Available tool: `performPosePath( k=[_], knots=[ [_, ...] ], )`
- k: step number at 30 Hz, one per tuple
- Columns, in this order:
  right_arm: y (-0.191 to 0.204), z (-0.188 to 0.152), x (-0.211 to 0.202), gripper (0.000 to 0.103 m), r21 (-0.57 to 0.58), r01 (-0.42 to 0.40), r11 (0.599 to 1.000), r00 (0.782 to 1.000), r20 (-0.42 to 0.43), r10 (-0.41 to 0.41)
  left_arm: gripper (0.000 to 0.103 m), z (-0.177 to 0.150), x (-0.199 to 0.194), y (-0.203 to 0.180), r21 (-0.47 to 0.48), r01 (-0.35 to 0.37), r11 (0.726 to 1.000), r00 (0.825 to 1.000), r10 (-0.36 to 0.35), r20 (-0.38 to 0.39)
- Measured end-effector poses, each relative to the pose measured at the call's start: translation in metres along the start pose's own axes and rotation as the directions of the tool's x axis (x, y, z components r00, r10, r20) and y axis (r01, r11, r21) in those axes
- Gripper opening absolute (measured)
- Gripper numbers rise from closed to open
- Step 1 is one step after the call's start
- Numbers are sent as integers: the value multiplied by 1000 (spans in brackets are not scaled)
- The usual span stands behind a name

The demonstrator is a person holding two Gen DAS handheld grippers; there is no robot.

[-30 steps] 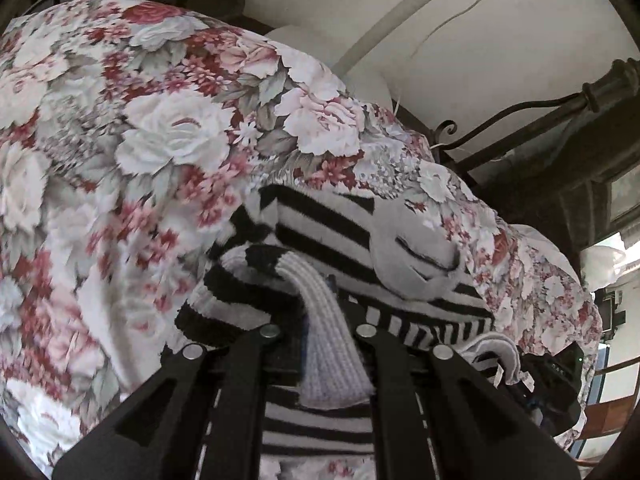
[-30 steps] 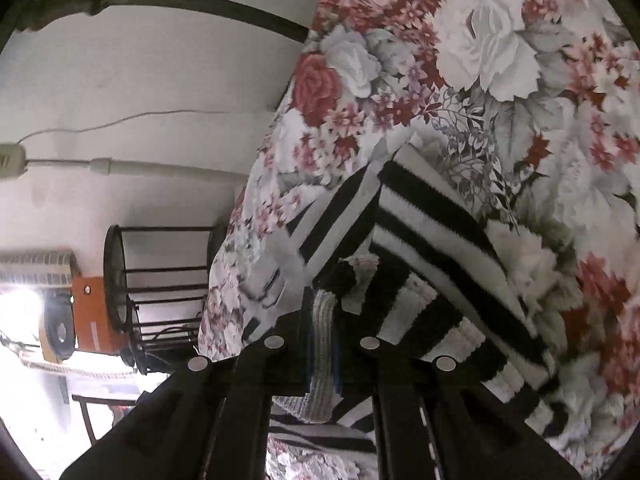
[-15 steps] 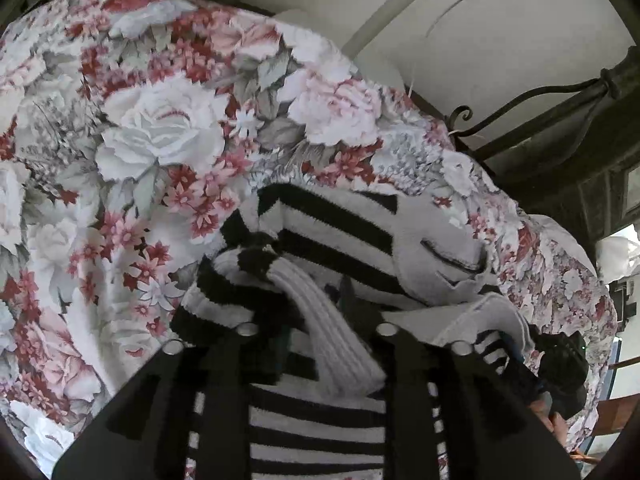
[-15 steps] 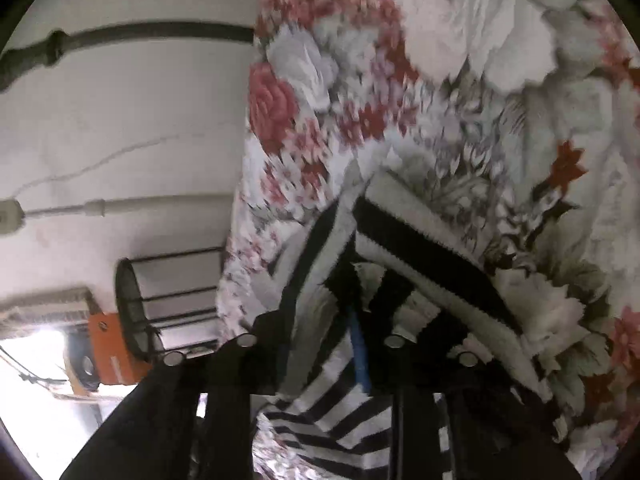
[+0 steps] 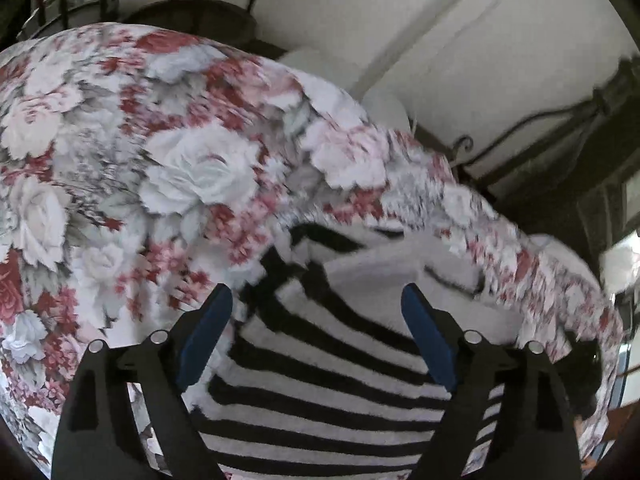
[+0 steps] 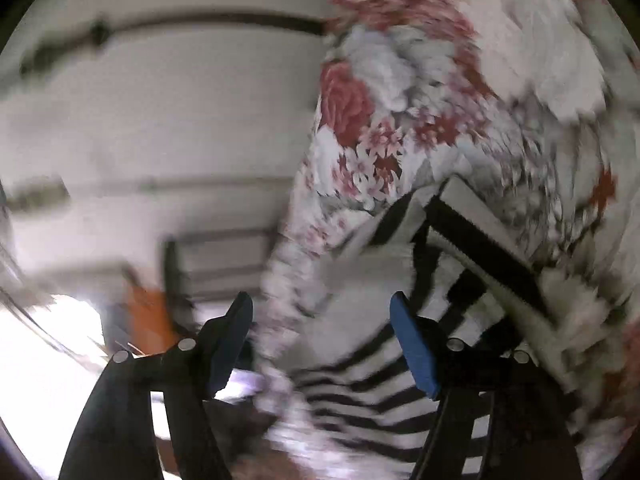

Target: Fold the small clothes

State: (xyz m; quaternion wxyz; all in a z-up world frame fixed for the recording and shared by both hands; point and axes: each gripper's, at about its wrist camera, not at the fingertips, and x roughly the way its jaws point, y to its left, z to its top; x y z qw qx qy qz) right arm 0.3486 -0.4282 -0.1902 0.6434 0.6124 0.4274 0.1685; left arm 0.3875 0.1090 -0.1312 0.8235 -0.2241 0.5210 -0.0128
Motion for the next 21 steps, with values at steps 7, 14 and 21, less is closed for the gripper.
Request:
performPosePath(
  k=[7, 14, 21],
  knots=[
    [39, -21, 19, 34, -322, 269, 908, 963, 63, -263, 83, -16, 0, -36, 170, 44, 984, 998, -50, 26],
    [36, -35, 58, 16, -482, 494, 723, 860, 148, -488, 73, -3, 46, -25, 141, -75, 987, 996, 82, -42],
    [20, -14, 41, 6, -388, 529, 755, 846, 167, -507, 69, 19, 58, 9, -104, 6, 995, 994, -18, -107]
  ],
)
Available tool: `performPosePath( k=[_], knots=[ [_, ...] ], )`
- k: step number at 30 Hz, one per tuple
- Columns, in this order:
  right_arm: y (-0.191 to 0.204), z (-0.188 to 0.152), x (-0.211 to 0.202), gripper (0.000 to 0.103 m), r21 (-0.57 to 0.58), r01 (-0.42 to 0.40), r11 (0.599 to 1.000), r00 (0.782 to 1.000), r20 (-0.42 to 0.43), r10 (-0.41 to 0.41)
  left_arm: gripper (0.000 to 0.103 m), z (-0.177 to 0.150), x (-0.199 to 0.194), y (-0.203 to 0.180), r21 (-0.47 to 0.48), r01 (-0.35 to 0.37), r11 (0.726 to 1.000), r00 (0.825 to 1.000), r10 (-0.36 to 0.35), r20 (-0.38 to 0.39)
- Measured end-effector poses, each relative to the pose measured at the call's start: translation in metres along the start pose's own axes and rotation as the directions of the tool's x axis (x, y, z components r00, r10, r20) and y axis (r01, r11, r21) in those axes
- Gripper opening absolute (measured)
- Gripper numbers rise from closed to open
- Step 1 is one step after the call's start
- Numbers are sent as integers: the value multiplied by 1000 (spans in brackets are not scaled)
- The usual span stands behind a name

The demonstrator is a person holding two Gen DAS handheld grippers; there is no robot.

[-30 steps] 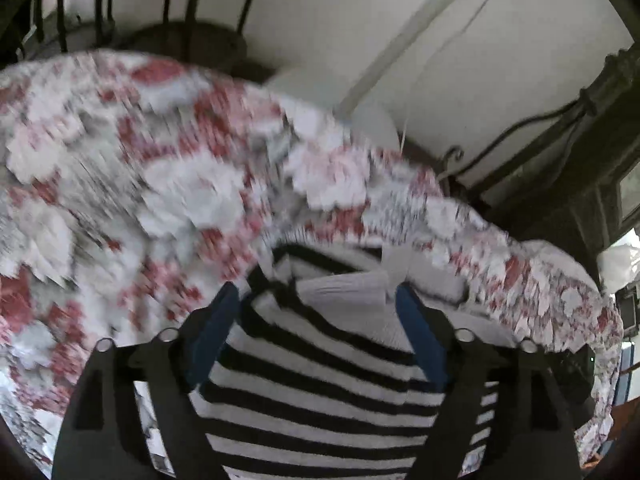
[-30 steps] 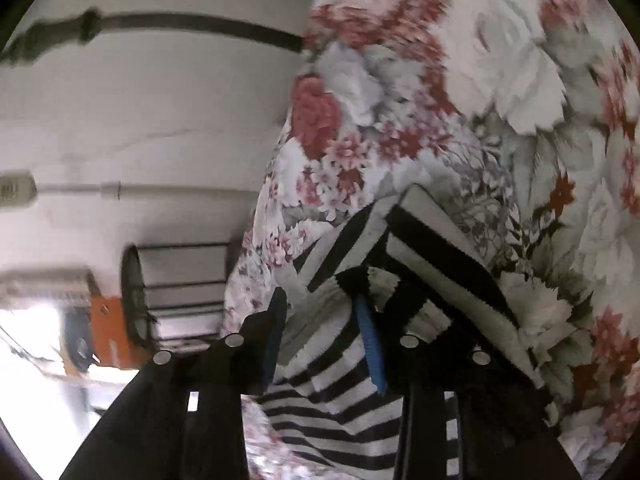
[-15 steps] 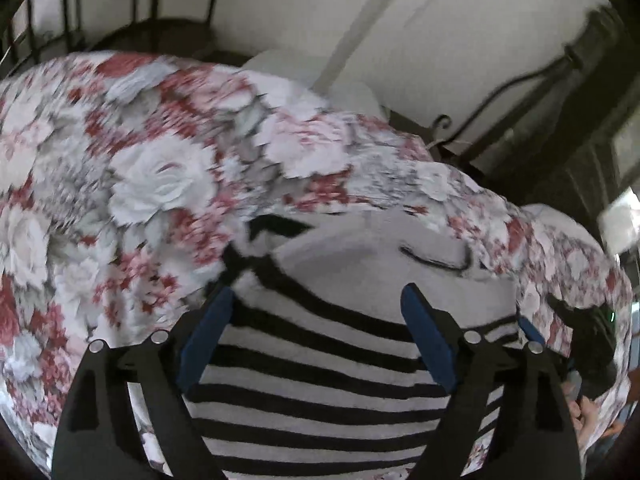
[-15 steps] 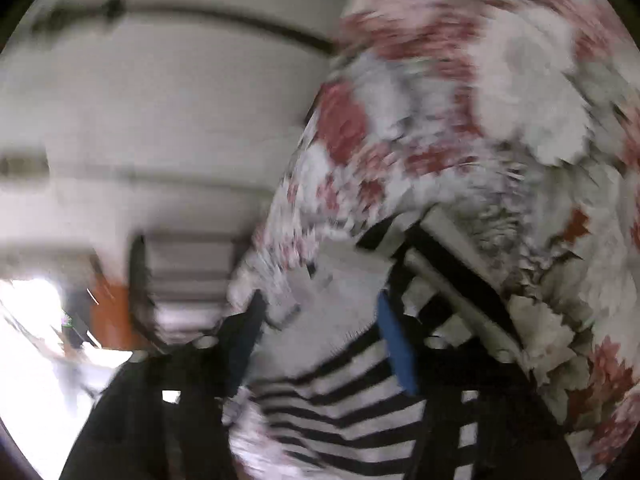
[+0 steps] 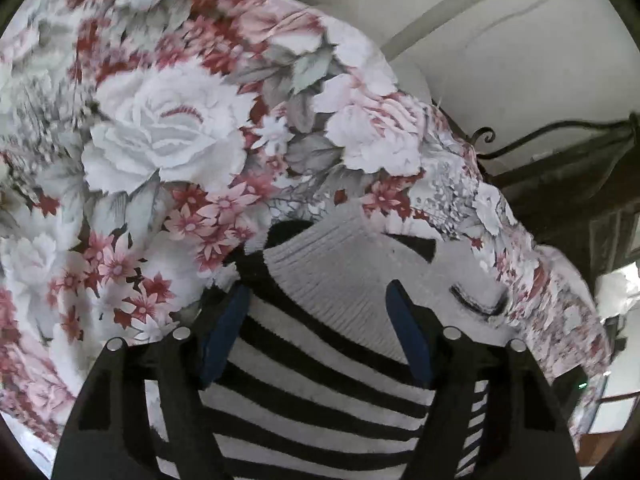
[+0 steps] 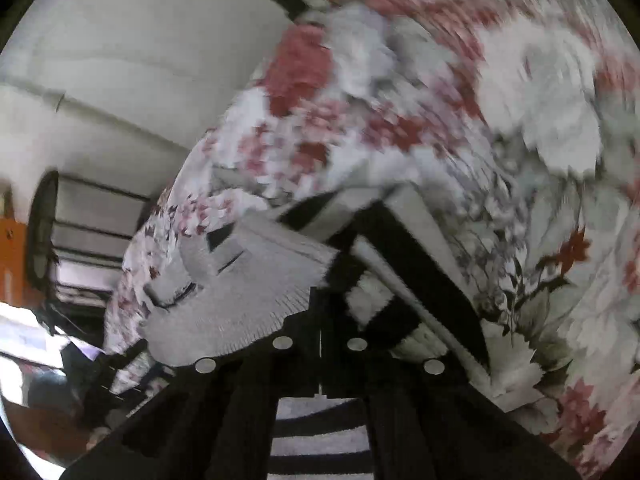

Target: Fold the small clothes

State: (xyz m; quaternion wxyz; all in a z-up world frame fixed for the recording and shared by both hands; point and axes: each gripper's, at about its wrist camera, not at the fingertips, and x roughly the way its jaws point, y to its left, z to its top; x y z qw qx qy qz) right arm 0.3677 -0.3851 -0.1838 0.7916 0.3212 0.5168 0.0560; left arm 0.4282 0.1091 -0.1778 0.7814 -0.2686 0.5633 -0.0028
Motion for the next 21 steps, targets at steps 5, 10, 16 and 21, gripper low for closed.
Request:
performPosePath(
  k=[5, 10, 16, 21],
  knots=[
    [33, -8, -22, 6, -121, -67, 990, 996, 54, 74, 81, -4, -26, -38, 162, -4, 987, 998, -7, 69],
    [19, -19, 11, 8, -102, 51, 993, 996, -70, -58, 96, -21, 35, -26, 250, -259, 933, 955, 286, -78],
    [14, -20, -17, 7, -87, 56, 995, 998, -2, -57, 97, -44, 7, -22, 214, -286, 934, 951, 304, -54],
    [50, -58, -44, 13, -220, 58, 974, 998, -24, -65, 97, -87, -16, -23, 331, -349, 877, 924, 381, -35]
  ],
)
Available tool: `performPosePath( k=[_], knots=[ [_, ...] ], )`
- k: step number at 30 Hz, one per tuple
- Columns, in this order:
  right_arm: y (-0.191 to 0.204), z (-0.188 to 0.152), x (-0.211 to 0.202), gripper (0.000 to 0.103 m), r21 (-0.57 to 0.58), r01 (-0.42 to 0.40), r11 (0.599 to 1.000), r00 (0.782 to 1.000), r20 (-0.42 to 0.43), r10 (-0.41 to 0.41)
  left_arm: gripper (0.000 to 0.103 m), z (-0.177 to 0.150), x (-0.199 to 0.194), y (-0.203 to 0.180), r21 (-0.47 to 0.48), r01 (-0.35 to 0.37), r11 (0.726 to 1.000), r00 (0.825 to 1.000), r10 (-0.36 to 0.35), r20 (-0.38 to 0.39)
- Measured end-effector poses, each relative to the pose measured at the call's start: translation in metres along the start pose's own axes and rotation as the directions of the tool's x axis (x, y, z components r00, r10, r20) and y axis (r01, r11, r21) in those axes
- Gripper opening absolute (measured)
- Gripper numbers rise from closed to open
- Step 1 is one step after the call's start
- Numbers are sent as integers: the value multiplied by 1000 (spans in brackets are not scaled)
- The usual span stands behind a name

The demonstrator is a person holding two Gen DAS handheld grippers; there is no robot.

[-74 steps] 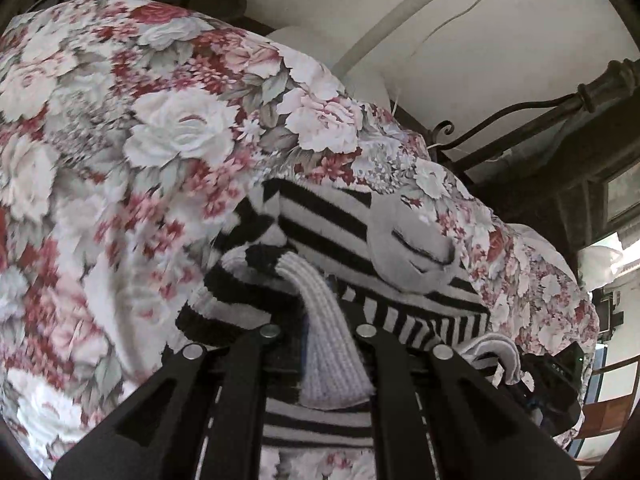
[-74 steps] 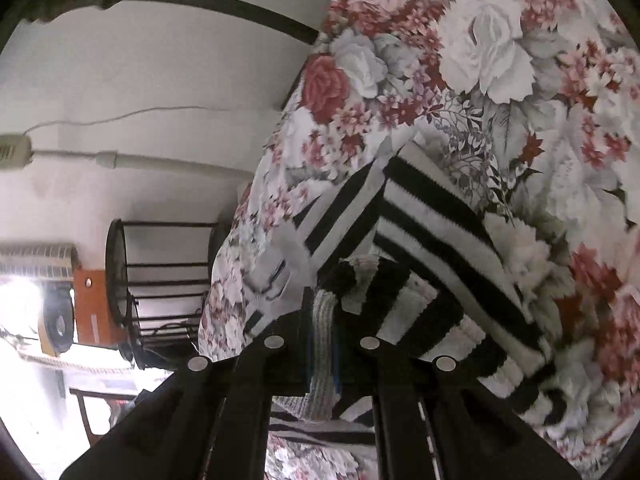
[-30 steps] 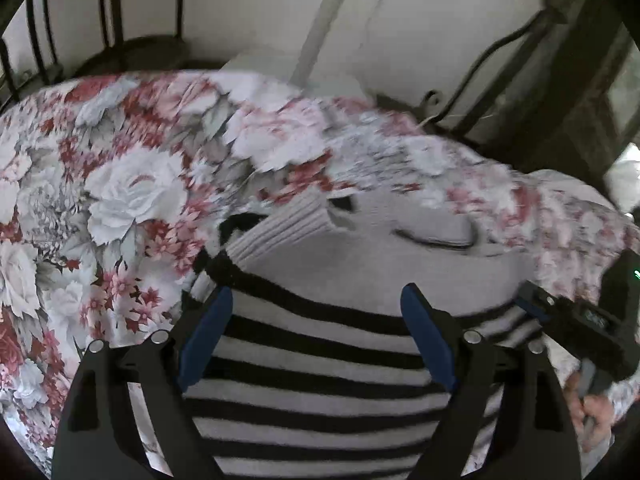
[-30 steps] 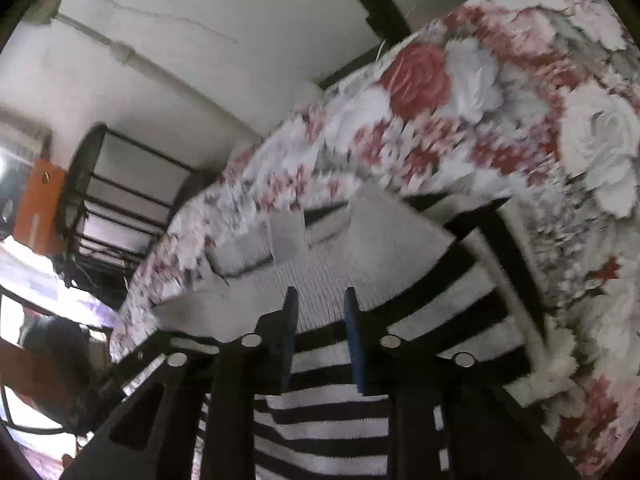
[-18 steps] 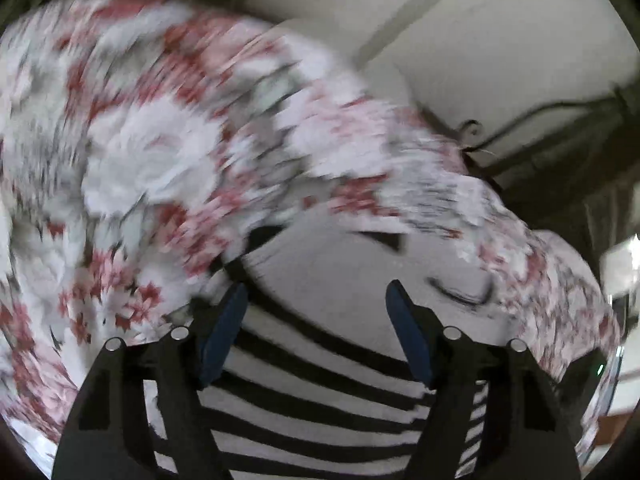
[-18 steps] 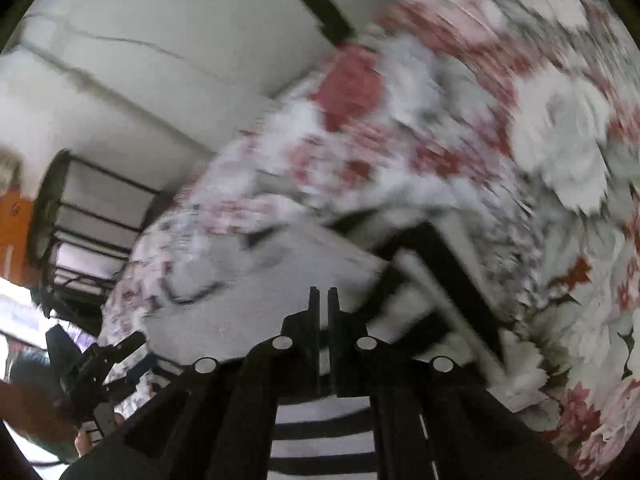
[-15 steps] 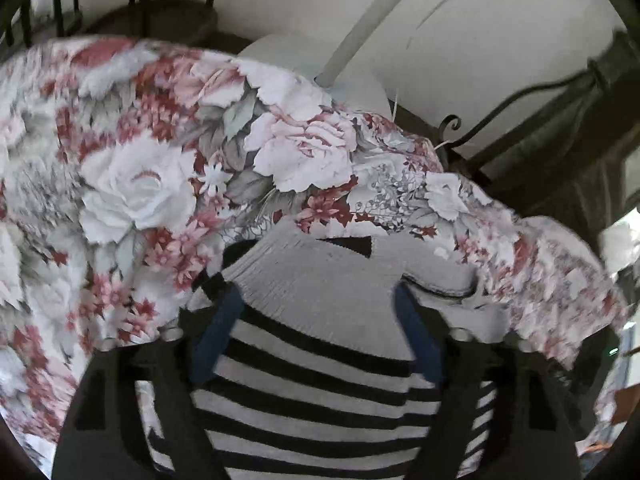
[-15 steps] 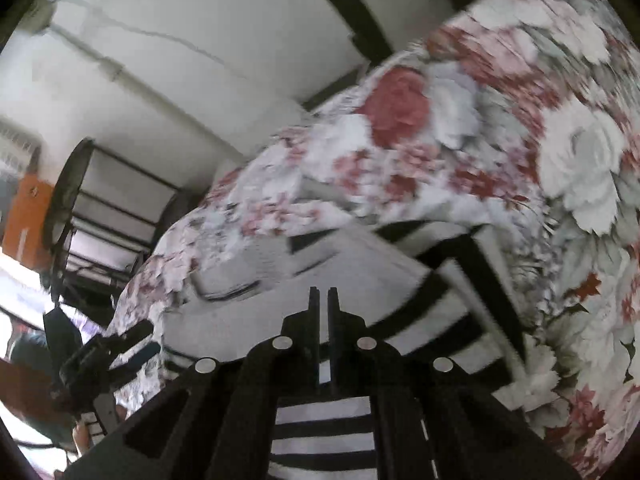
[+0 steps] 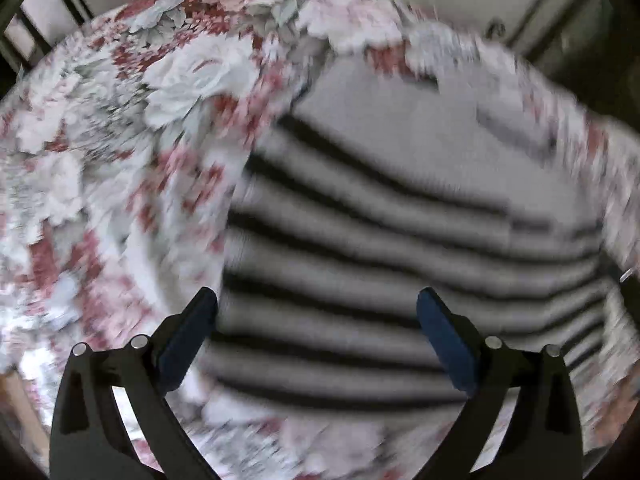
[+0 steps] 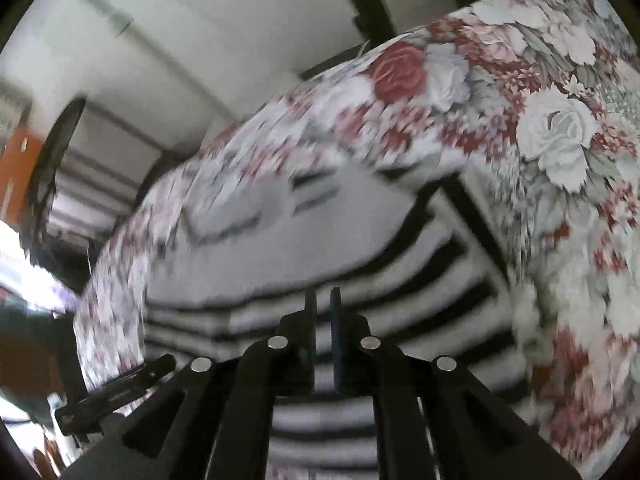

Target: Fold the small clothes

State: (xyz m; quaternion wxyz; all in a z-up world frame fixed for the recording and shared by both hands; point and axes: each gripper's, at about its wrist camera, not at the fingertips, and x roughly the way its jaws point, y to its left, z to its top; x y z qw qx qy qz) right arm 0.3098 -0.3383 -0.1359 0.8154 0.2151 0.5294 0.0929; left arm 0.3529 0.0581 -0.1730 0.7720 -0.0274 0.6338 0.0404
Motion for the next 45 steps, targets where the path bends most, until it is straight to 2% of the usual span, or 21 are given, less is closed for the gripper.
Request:
performPosePath(
  k=[2, 3, 5, 7, 9, 11, 14, 17, 19, 20, 23, 25, 27, 29, 31, 33, 34, 36, 39, 42, 45],
  knots=[
    [15, -13, 4, 21, -31, 17, 999, 999, -29, -18, 99, -23, 16, -5, 79, -130, 988, 990, 135, -51],
    [18, -25, 7, 31, -49, 34, 998, 998, -57, -37, 99, -31, 28, -4, 98, -151, 984, 984, 160, -83],
    [18, -43, 22, 35, -81, 101, 992, 986, -125, -111, 99, -37, 48, 12, 14, -77, 997, 986, 78, -150],
    [6, -60, 45, 24, -119, 173, 978, 967, -168, -192, 99, -36, 51, 32, -110, 11, 994, 981, -32, -192],
    [2, -59, 44, 14, -134, 196, 971, 965, -152, -215, 99, -43, 42, 37, -140, 16, 990, 981, -43, -191],
    [-1, -59, 27, 14, -63, 196, 979, 971, -125, -203, 98, -52, 28, 34, -130, -14, 991, 985, -9, -175],
    [9, -65, 11, 19, -61, 170, 984, 979, -100, -175, 98, -60, -3, 16, -80, -17, 997, 997, 11, -73],
    [42, -77, 15, 20, -166, 146, 975, 982, -99, -164, 98, -55, -17, -13, -10, 12, 1000, 1000, -12, 3],
    [56, -85, 28, 30, -245, 165, 955, 971, -127, -200, 98, -53, -7, -31, 39, 10, 999, 1000, -9, -21],
    [58, -90, 40, 34, -280, 199, 939, 955, -157, -250, 98, -53, 2, -39, 70, -5, 998, 999, 8, -47],
    [60, -95, 61, 33, -336, 244, 910, 931, -183, -317, 99, -58, 50, -69, 227, -146, 963, 973, 182, -145],
    [59, -81, 50, 33, -247, 199, 948, 955, -169, -244, 99, -51, 45, -76, 234, -174, 956, 973, 204, -111],
    [69, -59, 35, 33, -204, 136, 969, 984, -81, -156, 99, -40, 23, -80, 217, -114, 969, 991, 128, -48],
    [78, -38, 27, 33, -201, 124, 972, 992, 9, -125, 99, -32, 3, -95, 193, -83, 978, 996, 80, 26],
    [81, -21, 29, 33, -190, 118, 975, 993, 46, -111, 99, -21, -4, -95, 176, -106, 979, 991, 90, 95],
    [76, -11, 49, 33, -175, 154, 972, 988, 15, -154, 99, -16, 13, -92, 174, -177, 969, 984, 167, 67],
    [73, -8, 67, 33, -176, 191, 966, 980, -25, -198, 99, -16, 34, -88, 174, -182, 968, 983, 186, -7],
    [59, -24, 80, 34, -192, 209, 959, 973, -59, -223, 99, -20, 50, -77, 121, -119, 985, 990, 128, -64],
    [74, -19, 72, 35, -186, 201, 962, 977, -39, -212, 99, -11, 41, -66, 125, -118, 985, 991, 126, -54],
    [74, -11, 50, 35, -140, 125, 982, 992, -3, -126, 99, -5, 17, -60, 76, -95, 993, 994, 91, 57],
    [70, -13, 37, 45, -127, 116, 985, 993, -7, -118, 99, -1, 29, -46, 32, -111, 993, 994, 110, 14]
  ],
)
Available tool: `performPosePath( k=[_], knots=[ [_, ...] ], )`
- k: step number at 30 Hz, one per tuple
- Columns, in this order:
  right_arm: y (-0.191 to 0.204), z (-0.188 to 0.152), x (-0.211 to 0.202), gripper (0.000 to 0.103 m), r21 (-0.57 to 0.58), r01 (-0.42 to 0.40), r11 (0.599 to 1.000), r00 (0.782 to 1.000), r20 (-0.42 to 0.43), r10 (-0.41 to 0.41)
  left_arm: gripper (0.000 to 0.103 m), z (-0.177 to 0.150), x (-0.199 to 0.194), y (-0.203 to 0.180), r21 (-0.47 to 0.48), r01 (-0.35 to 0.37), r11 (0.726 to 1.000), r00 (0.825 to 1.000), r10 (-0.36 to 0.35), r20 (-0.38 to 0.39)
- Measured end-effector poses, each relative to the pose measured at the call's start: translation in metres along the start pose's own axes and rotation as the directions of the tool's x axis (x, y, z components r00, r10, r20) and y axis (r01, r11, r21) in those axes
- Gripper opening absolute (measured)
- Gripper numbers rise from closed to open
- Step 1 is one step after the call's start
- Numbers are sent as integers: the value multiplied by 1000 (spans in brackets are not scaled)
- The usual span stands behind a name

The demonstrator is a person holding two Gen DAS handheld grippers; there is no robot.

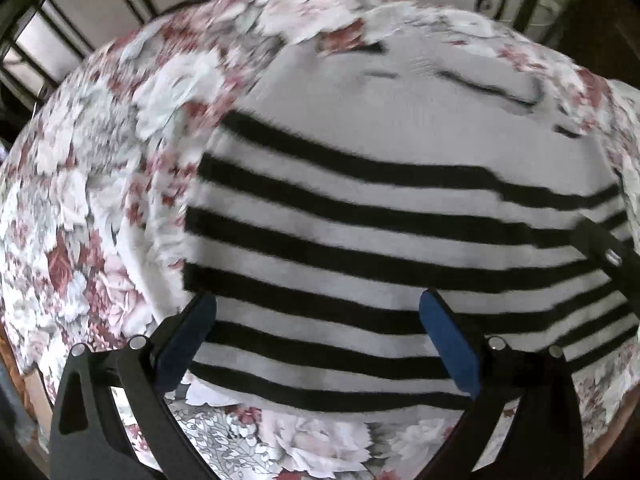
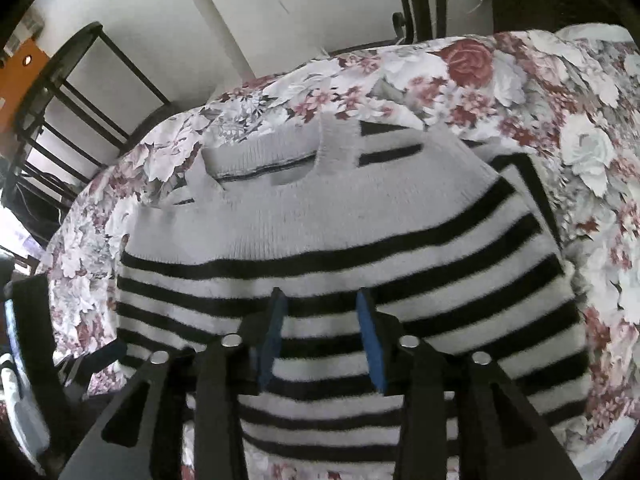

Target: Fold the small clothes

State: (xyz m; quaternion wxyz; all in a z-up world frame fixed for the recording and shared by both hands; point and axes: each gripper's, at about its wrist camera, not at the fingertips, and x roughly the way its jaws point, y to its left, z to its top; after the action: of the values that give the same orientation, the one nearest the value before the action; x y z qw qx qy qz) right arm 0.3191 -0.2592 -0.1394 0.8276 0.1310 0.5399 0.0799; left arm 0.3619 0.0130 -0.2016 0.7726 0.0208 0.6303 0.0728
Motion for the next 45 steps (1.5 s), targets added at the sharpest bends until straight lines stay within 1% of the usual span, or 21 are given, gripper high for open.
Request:
performPosePath(
  k=[1, 2, 4, 6, 8, 9, 10, 11, 13, 15, 17, 19, 20, 22, 24, 29, 32, 36, 38, 41, 45],
  knots=[
    [-5, -3, 1, 47, 13, 0, 1000, 1000, -20, 0, 99, -2, 12, 12, -7, -13, 1000, 999, 13, -47],
    [-8, -7, 10, 51, 25, 7, 1000, 999, -51, -5, 99, -6, 24, 15, -22, 4, 1000, 996, -6, -85],
    [-26, -22, 31, 52, 43, 19, 999, 991, -133, -13, 99, -8, 32, 21, -84, 55, 995, 993, -63, -104],
    [-31, -25, 30, 52, 41, 11, 999, 992, -125, -5, 99, -9, 30, 18, -70, 48, 996, 992, -56, -110],
    [-29, -20, 20, 52, 56, -1, 998, 994, -112, 7, 98, -4, 21, 23, -53, 41, 998, 995, -46, -93],
    [-28, -17, 12, 52, 57, -13, 998, 996, -90, 18, 98, 6, 14, 14, -53, 51, 997, 995, -55, -84],
    [-31, -17, 5, 52, 57, -14, 998, 997, -74, 18, 98, 6, 7, 13, -58, 85, 995, 994, -88, -62],
    [-32, -15, -2, 54, 59, -15, 998, 998, -55, 18, 98, 6, 1, 2, -62, 108, 992, 993, -112, -50],
    [-38, -13, -13, 56, 78, -20, 997, 999, -23, 22, 98, 9, -9, -1, -63, 156, 986, 987, -158, -26],
    [-52, -12, -26, 56, 109, -35, 993, 999, -1, 35, 98, 17, -26, -5, -53, 173, 983, 985, -174, -5],
    [-62, -11, -30, 56, 137, -55, 989, 998, 22, 52, 98, 15, -32, -5, -33, 164, 986, 986, -164, 3],
    [-72, -11, -38, 56, 148, -64, 987, 997, 55, 56, 98, 15, -35, -14, -14, 162, 987, 987, -162, 1],
    [-81, -12, -45, 56, 150, -64, 987, 996, 65, 55, 98, 11, -40, -34, -9, 162, 987, 987, -162, 1],
    [-95, -13, -51, 56, 162, -74, 984, 994, 88, 61, 98, 7, -43, -43, 17, 158, 987, 987, -158, 6],
    [-116, -17, -57, 57, 193, -95, 977, 991, 107, 75, 98, 1, -33, -46, 44, 144, 989, 989, -145, 11],
    [-173, -22, -57, 57, 316, -179, 932, 980, 141, 140, 98, -7, -34, -74, 101, 110, 989, 993, -113, 20],
    [-189, -23, -45, 57, 358, -202, 912, 977, 132, 165, 98, -12, -27, -93, 128, 98, 987, 995, -102, 21],
    [-197, -22, -32, 57, 376, -236, 896, 971, 121, 205, 98, -17, -13, -107, 153, 76, 985, 997, -79, 13],
    [-194, -22, -26, 59, 364, -254, 896, 967, 108, 230, 98, -17, -7, -99, 153, 76, 985, 997, -79, 12],
    [-191, -22, -22, 67, 350, -268, 898, 963, 117, 242, 99, -17, -1, -100, 144, 88, 986, 996, -89, 0],
    [-192, -25, -9, 67, 357, -293, 887, 956, 100, 275, 99, -15, 17, -98, 110, 120, 987, 993, -118, -28]
  ],
)
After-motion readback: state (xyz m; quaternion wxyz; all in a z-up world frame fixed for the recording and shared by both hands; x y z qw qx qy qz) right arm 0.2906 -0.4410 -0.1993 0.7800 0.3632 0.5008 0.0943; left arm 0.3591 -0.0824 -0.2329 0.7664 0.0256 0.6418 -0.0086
